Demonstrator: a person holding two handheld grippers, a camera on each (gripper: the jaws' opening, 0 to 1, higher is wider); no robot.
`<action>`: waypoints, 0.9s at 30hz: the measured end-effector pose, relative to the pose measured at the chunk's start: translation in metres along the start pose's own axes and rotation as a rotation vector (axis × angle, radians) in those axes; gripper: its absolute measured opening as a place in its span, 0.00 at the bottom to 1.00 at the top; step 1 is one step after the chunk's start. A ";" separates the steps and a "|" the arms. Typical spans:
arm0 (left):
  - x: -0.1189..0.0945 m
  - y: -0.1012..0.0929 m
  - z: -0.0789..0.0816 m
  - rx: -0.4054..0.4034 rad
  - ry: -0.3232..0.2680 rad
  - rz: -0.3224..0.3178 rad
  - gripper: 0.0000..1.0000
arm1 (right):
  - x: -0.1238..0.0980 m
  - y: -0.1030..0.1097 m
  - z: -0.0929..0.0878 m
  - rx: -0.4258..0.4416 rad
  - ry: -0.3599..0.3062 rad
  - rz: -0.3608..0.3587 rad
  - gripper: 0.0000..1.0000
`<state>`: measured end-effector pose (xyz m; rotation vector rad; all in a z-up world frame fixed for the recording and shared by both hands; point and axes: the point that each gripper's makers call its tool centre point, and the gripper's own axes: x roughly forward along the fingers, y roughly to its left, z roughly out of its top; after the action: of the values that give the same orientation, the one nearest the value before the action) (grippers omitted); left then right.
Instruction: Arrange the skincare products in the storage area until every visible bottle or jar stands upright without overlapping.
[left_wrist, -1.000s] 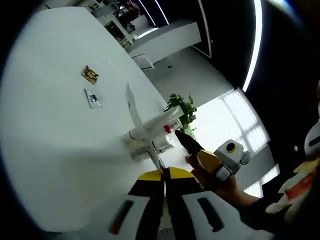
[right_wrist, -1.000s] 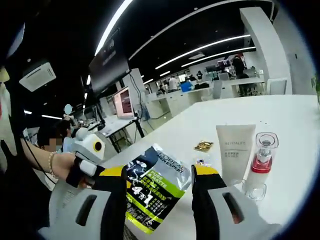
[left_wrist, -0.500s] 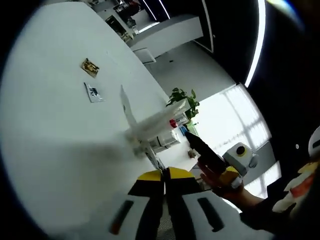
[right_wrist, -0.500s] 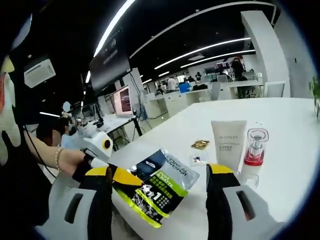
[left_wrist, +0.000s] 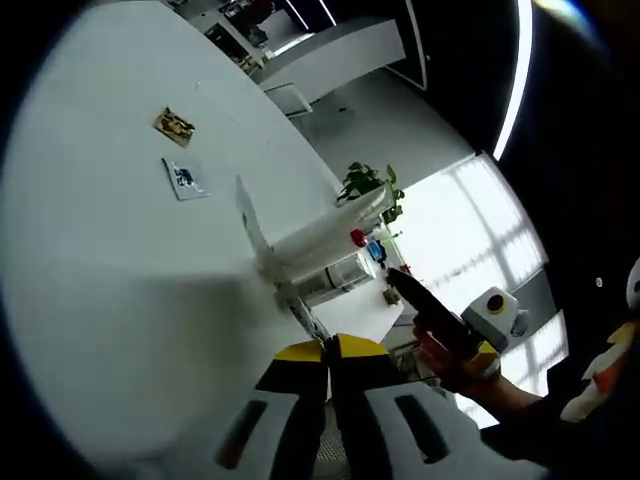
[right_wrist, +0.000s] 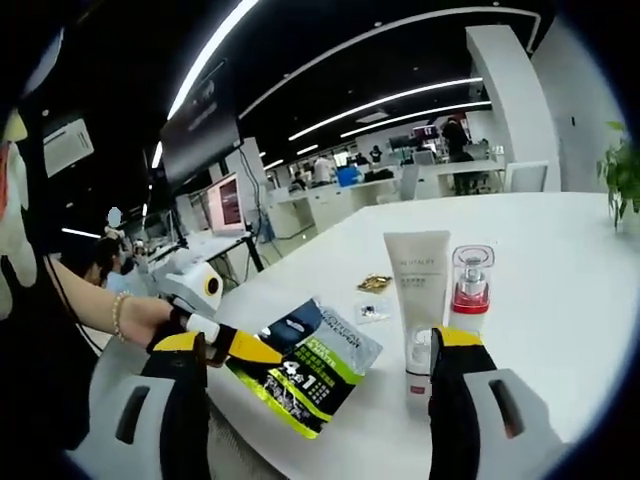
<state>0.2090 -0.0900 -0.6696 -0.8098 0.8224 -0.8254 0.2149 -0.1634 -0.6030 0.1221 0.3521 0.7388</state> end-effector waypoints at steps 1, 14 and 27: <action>0.001 0.001 0.000 0.000 0.002 0.002 0.00 | -0.001 -0.002 0.000 0.002 -0.001 -0.007 0.95; 0.013 0.016 -0.005 -0.006 0.030 0.053 0.00 | -0.019 -0.031 -0.011 0.017 0.014 -0.092 0.98; 0.021 0.040 -0.009 -0.011 0.065 0.122 0.00 | -0.030 -0.054 -0.026 0.047 0.028 -0.150 0.97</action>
<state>0.2219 -0.0936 -0.7137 -0.7385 0.9252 -0.7425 0.2195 -0.2241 -0.6312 0.1284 0.4006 0.5841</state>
